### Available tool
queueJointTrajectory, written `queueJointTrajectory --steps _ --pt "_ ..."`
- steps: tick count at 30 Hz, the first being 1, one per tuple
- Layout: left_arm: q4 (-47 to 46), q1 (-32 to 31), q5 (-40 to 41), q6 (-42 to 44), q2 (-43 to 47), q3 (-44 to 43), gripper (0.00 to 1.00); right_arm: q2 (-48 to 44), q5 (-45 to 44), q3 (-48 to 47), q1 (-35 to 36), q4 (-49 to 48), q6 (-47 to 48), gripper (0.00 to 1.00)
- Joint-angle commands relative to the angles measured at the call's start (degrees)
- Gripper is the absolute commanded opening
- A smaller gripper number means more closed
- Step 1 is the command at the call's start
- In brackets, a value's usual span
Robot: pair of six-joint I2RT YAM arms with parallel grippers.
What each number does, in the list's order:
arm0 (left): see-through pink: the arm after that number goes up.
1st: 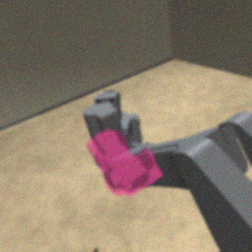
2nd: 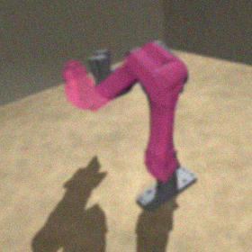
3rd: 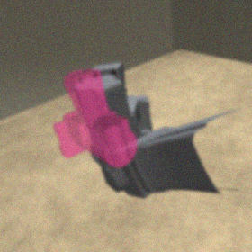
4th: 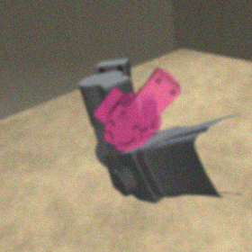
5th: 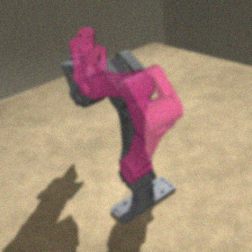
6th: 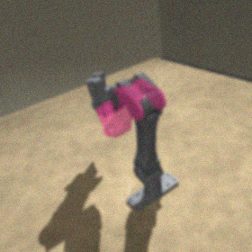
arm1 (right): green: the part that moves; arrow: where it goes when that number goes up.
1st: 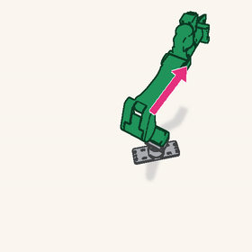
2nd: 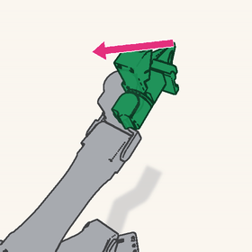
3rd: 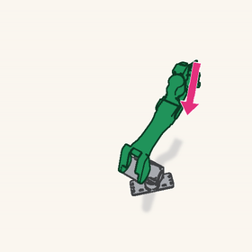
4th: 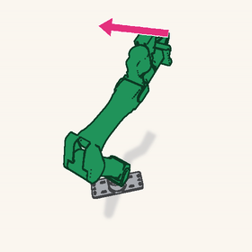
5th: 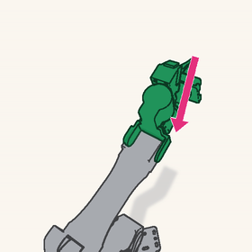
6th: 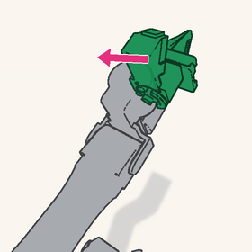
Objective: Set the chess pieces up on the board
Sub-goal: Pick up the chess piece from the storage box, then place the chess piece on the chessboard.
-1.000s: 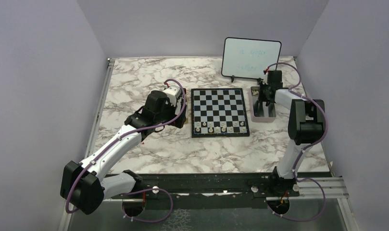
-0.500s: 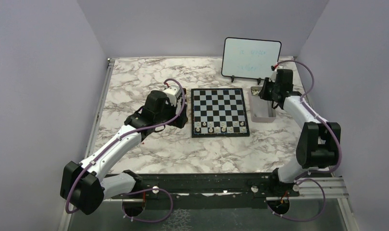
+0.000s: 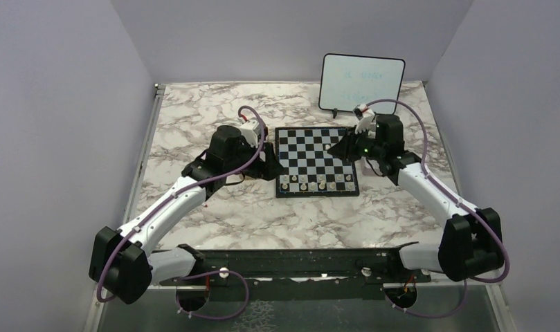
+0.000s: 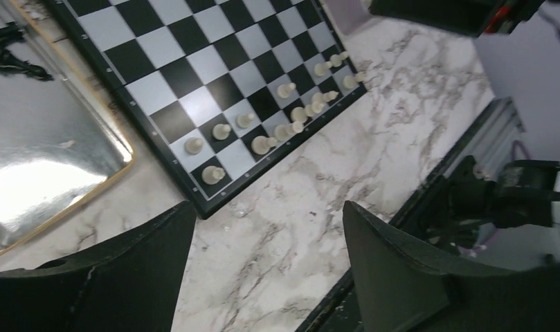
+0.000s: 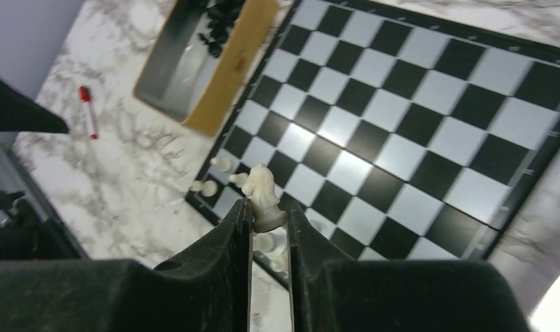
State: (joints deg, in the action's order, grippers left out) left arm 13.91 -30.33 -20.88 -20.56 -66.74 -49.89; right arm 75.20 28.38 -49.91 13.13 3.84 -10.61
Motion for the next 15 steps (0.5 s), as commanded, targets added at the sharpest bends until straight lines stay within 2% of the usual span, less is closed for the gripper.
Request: queueJointTrajectory --steps 1,8,12,15 --pt "-7.8 0.4 -9.9 -10.2 -1.4 -3.2 0.76 -2.9 9.6 2.9 4.4 -8.4 -3.4 0.14" --pt "-21.9 0.3 -15.8 -23.4 -1.0 -0.8 0.64 -9.7 13.7 9.0 11.8 -18.9 -6.8 0.14" --pt "-27.9 0.3 -17.5 -26.6 -1.3 0.6 0.59 -11.2 16.1 9.6 12.9 -21.1 -9.2 0.14" --pt "-28.8 0.3 -19.2 -27.8 -2.4 0.1 0.57 -12.1 17.1 9.9 13.4 -21.2 -9.9 0.14"
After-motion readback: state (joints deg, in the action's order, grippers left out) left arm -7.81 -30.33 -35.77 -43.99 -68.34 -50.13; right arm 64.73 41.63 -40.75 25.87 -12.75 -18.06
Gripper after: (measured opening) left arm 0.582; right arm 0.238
